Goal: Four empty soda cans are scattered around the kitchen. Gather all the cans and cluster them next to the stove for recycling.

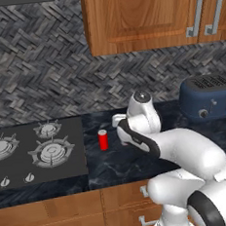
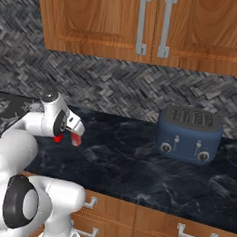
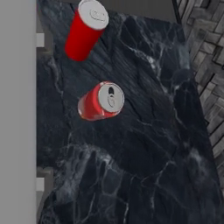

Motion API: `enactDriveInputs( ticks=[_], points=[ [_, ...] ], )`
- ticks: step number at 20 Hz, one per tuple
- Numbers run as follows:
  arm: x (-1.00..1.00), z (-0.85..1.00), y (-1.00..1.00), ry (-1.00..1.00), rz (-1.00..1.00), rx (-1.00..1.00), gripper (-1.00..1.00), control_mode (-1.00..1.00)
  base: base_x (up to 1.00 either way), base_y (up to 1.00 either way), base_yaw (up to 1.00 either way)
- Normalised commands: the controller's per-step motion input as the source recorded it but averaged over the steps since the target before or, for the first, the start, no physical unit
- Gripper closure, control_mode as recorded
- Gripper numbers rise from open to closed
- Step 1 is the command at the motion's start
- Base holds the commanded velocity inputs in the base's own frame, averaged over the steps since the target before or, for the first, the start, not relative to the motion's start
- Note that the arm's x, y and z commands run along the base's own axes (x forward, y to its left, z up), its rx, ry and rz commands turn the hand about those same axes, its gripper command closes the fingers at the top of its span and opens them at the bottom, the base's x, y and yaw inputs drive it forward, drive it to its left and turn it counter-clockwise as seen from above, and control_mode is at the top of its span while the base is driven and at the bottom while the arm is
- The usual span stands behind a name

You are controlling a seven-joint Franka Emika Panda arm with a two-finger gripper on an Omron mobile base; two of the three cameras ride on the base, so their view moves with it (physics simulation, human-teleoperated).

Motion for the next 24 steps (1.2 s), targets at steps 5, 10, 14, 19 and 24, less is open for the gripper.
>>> enactDriveInputs(
  ticks=[5,10,14,19,24],
  points=[
    [-0.44,0.33,-0.01,0.06,0.06,0.00,-1.00,-1.00,0.00,0.00,0.00],
    [-0.46,0.31,-0.01,0.03,0.12,0.00,-1.00,-1.00,0.00,0.00,0.00],
    [-0.45,0.27,0.00,0.01,0.16,-0.02,-1.00,-1.00,0.00,0.00,0.00],
    [-0.49,0.18,0.00,0.00,0.07,-0.02,-1.00,-1.00,0.00,0.00,0.00],
    [-0.47,0.14,0.00,0.00,0.00,0.00,-1.00,-1.00,0.00,0.00,0.00]
  ],
)
